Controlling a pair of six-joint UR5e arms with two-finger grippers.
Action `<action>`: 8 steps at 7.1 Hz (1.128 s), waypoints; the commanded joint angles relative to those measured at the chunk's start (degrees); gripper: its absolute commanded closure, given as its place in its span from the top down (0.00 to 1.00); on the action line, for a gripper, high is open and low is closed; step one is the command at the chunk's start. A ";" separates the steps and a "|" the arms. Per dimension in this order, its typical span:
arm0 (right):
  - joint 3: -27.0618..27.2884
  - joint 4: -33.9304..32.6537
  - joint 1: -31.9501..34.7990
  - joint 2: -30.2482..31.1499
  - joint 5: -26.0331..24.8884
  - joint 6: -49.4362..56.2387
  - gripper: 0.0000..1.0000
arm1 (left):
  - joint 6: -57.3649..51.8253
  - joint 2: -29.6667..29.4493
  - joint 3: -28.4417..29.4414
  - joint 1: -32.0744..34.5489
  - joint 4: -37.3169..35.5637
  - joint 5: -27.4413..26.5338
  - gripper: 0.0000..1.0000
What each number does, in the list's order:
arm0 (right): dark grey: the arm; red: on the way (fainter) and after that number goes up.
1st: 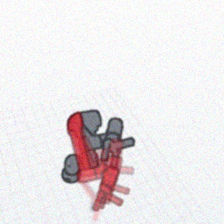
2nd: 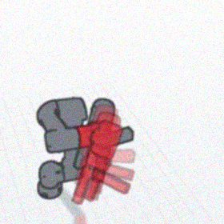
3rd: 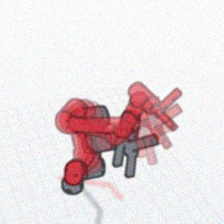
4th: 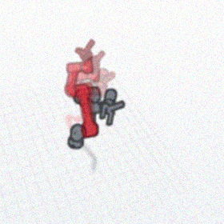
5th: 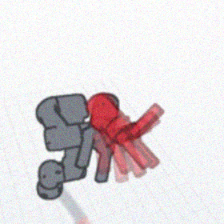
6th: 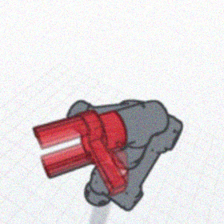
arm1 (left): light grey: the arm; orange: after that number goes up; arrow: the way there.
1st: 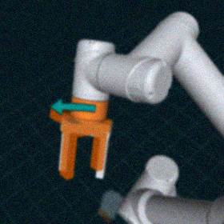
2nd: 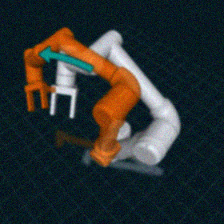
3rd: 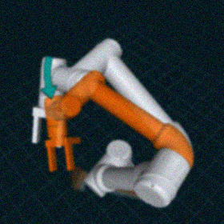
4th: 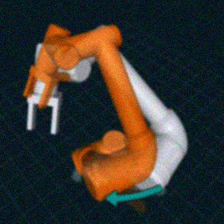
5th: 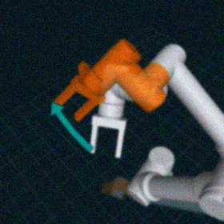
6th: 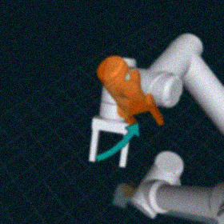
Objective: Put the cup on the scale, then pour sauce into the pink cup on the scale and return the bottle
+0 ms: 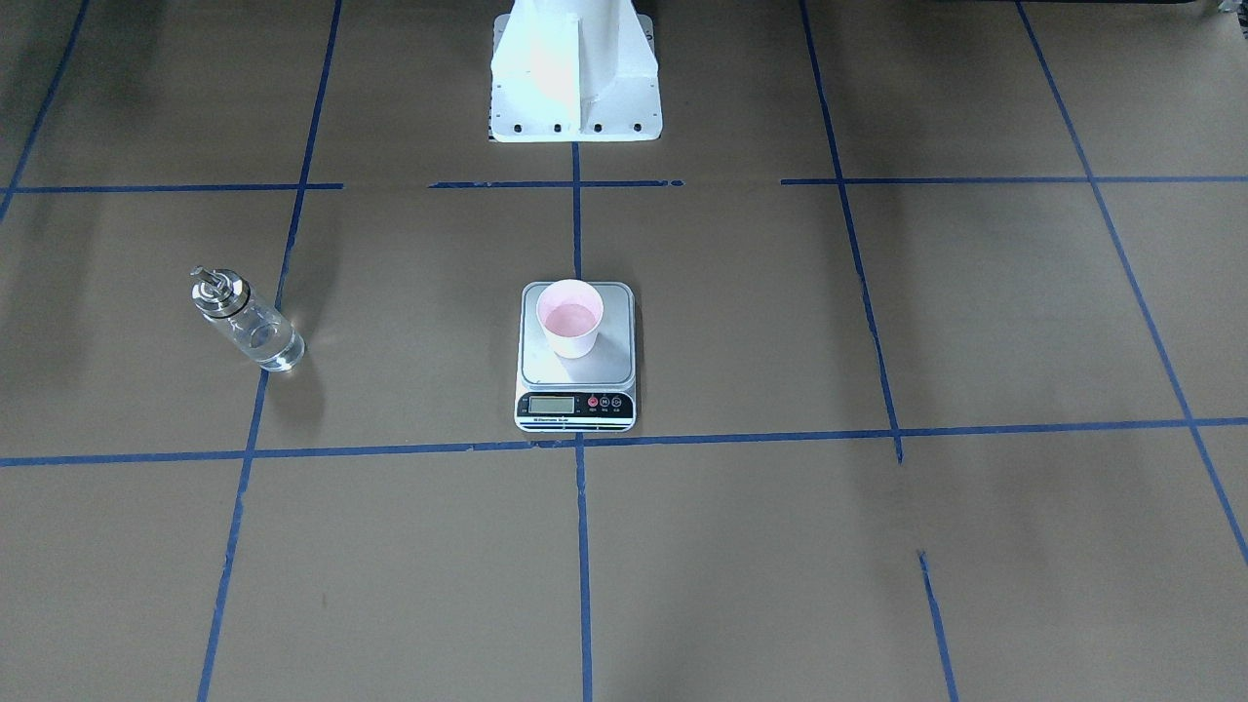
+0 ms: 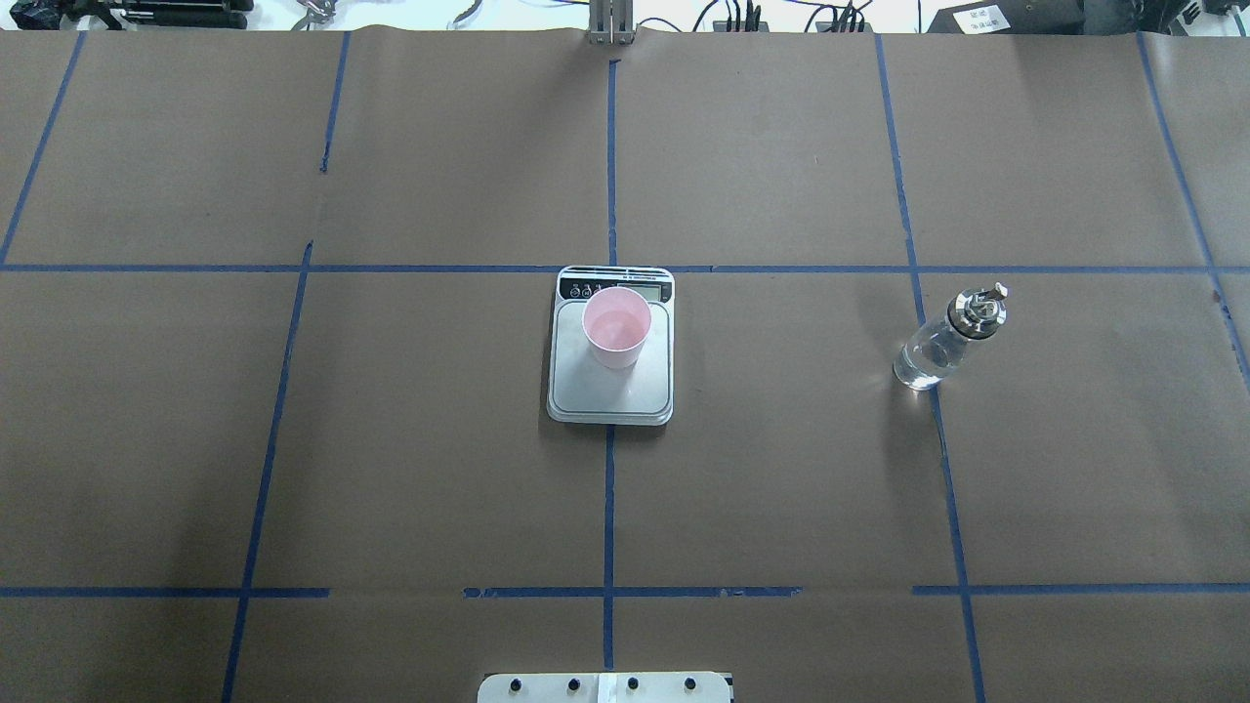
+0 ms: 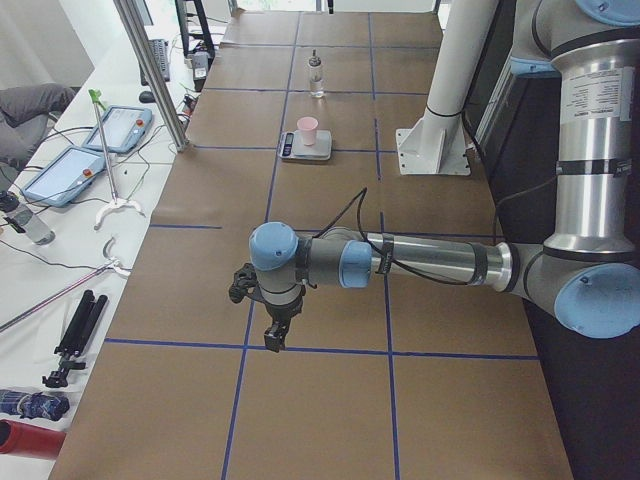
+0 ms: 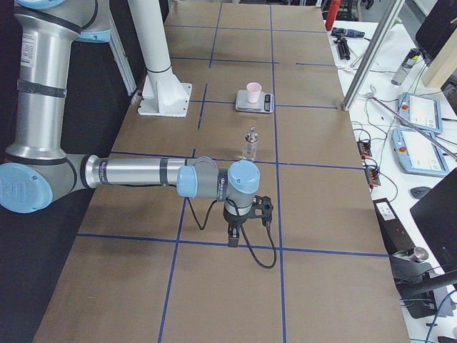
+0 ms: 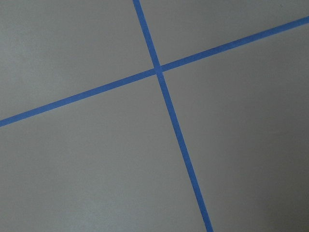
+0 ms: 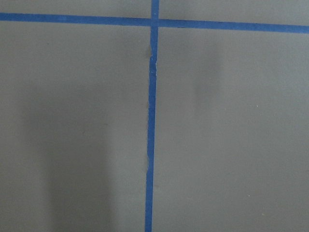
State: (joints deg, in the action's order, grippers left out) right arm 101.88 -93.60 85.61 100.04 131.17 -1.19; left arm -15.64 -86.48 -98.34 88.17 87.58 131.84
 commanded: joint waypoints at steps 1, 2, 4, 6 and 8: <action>-0.01 0.00 0.00 0.07 -0.04 0.05 1.00 | 0.00 -0.27 -0.01 -0.02 -0.22 -0.09 1.00; -0.01 0.00 0.00 0.07 -0.04 -0.04 1.00 | 0.09 -0.27 0.07 -0.02 -0.05 -0.26 1.00; -0.01 0.00 0.00 0.07 0.05 -0.04 1.00 | 0.00 -0.18 0.08 -0.02 0.39 -0.09 1.00; 0.08 0.00 0.00 0.16 0.05 -0.04 1.00 | 0.26 -0.18 0.77 -0.02 2.84 0.09 1.00; 0.08 0.00 0.00 0.16 0.05 -0.04 1.00 | 0.35 0.43 0.61 0.07 2.86 0.18 1.00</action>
